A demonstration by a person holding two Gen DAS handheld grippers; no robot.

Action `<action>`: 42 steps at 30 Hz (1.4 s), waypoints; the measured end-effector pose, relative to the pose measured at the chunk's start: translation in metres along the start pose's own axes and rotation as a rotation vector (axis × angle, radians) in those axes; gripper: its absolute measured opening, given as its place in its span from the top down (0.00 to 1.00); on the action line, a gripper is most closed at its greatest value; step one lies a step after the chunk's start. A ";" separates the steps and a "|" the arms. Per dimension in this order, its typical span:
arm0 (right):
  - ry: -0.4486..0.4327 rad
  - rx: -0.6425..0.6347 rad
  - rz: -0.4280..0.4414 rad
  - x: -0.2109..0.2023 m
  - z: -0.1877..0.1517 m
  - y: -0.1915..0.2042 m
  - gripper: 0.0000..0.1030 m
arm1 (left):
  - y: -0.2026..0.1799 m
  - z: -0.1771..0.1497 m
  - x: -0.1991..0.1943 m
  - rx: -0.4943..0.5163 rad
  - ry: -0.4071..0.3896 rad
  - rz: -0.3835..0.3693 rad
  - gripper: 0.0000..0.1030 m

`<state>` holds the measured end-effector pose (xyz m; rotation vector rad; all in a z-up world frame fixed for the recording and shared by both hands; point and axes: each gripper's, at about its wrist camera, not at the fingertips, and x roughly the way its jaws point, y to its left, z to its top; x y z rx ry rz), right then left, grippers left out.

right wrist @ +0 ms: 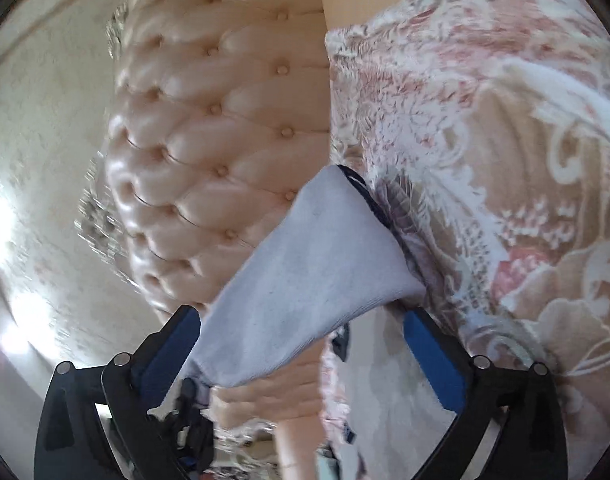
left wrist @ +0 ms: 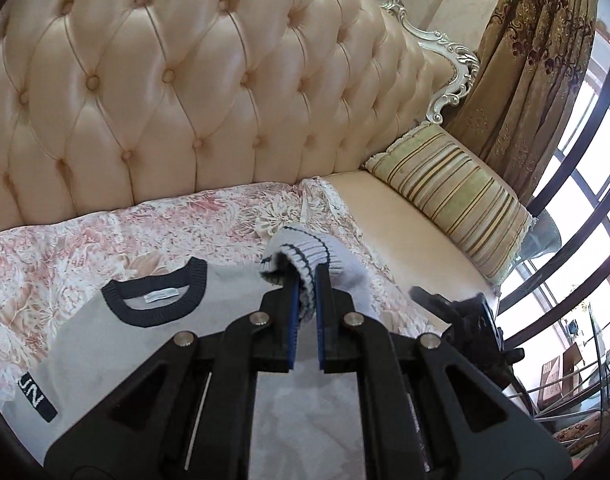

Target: Fold clothes

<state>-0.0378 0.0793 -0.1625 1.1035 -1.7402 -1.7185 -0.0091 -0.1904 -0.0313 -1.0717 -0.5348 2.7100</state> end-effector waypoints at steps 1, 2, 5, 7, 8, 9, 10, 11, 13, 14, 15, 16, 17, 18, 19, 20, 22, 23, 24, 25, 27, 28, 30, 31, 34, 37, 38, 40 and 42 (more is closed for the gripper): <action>0.011 -0.009 -0.014 0.005 -0.001 0.003 0.00 | 0.003 -0.002 -0.002 -0.005 0.000 0.003 0.92; 0.020 -0.014 -0.016 0.009 -0.004 0.004 0.00 | 0.008 -0.004 -0.004 -0.012 -0.002 0.006 0.92; 0.044 -0.030 -0.037 0.027 -0.011 0.006 0.00 | 0.023 -0.011 -0.013 -0.034 -0.011 0.024 0.92; 0.042 -0.058 -0.063 0.035 -0.014 0.010 0.00 | 0.034 -0.013 -0.020 -0.047 -0.017 0.036 0.92; 0.032 -0.069 -0.072 0.038 -0.014 0.012 0.00 | 0.041 -0.013 -0.024 -0.053 -0.022 0.042 0.92; 0.026 -0.069 -0.074 0.040 -0.013 0.012 0.00 | 0.047 -0.012 -0.026 -0.058 -0.025 0.045 0.92; 0.021 -0.068 -0.075 0.042 -0.013 0.013 0.00 | 0.052 -0.012 -0.029 -0.062 -0.026 0.045 0.92; 0.016 -0.072 -0.073 0.043 -0.012 0.013 0.00 | 0.057 -0.012 -0.031 -0.066 -0.026 0.044 0.92; 0.007 -0.093 -0.087 0.049 -0.011 0.018 0.00 | 0.065 -0.016 -0.034 -0.065 -0.022 0.047 0.92; 0.004 -0.105 -0.095 0.051 -0.011 0.020 0.00 | 0.068 -0.018 -0.035 -0.063 -0.019 0.049 0.92; 0.002 -0.117 -0.104 0.053 -0.010 0.021 0.00 | 0.072 -0.021 -0.035 -0.066 -0.016 0.053 0.92; -0.004 -0.137 -0.119 0.054 -0.011 0.023 0.00 | 0.076 -0.024 -0.035 -0.071 -0.014 0.057 0.92; -0.010 -0.156 -0.134 0.055 -0.013 0.025 0.00 | 0.080 -0.027 -0.035 -0.077 -0.011 0.062 0.92; -0.004 -0.169 -0.140 0.056 -0.014 0.026 0.00 | 0.085 -0.032 -0.034 -0.083 -0.008 0.073 0.92; 0.003 -0.183 -0.146 0.057 -0.015 0.026 0.00 | 0.090 -0.036 -0.032 -0.089 -0.003 0.085 0.92; 0.010 -0.196 -0.152 0.058 -0.017 0.027 0.00 | 0.098 -0.041 -0.029 -0.098 0.006 0.099 0.92; 0.018 -0.229 -0.170 0.059 -0.019 0.028 0.00 | 0.113 -0.053 -0.023 -0.118 0.031 0.128 0.92; 0.020 -0.250 -0.181 0.058 -0.020 0.028 0.00 | 0.120 -0.060 -0.019 -0.132 0.048 0.138 0.92; 0.027 -0.258 -0.189 0.060 -0.021 0.028 0.00 | 0.126 -0.066 -0.015 -0.139 0.064 0.150 0.92; 0.033 -0.274 -0.205 0.062 -0.022 0.028 0.00 | 0.129 -0.071 -0.011 -0.141 0.078 0.164 0.92; 0.041 -0.304 -0.227 0.064 -0.025 0.029 0.00 | 0.136 -0.085 -0.001 -0.146 0.111 0.202 0.92; 0.049 -0.326 -0.244 0.066 -0.028 0.030 0.00 | 0.138 -0.089 0.002 -0.152 0.122 0.212 0.91; 0.065 -0.375 -0.282 0.070 -0.032 0.031 0.00 | 0.141 -0.098 0.008 -0.158 0.144 0.230 0.91; 0.072 -0.402 -0.301 0.072 -0.035 0.032 0.00 | 0.143 -0.102 0.011 -0.160 0.155 0.238 0.91; 0.089 -0.482 -0.356 0.079 -0.044 0.035 0.00 | 0.147 -0.113 0.019 -0.166 0.184 0.258 0.91; 0.079 -0.519 -0.374 0.079 -0.047 0.035 0.00 | 0.144 -0.114 0.023 -0.155 0.194 0.264 0.91; 0.071 -0.519 -0.371 0.077 -0.047 0.034 0.00 | 0.141 -0.113 0.023 -0.147 0.195 0.268 0.91; 0.049 -0.491 -0.333 0.071 -0.045 0.031 0.00 | 0.136 -0.111 0.024 -0.132 0.197 0.275 0.91; 0.026 -0.452 -0.295 0.065 -0.040 0.028 0.00 | 0.131 -0.109 0.025 -0.116 0.199 0.281 0.91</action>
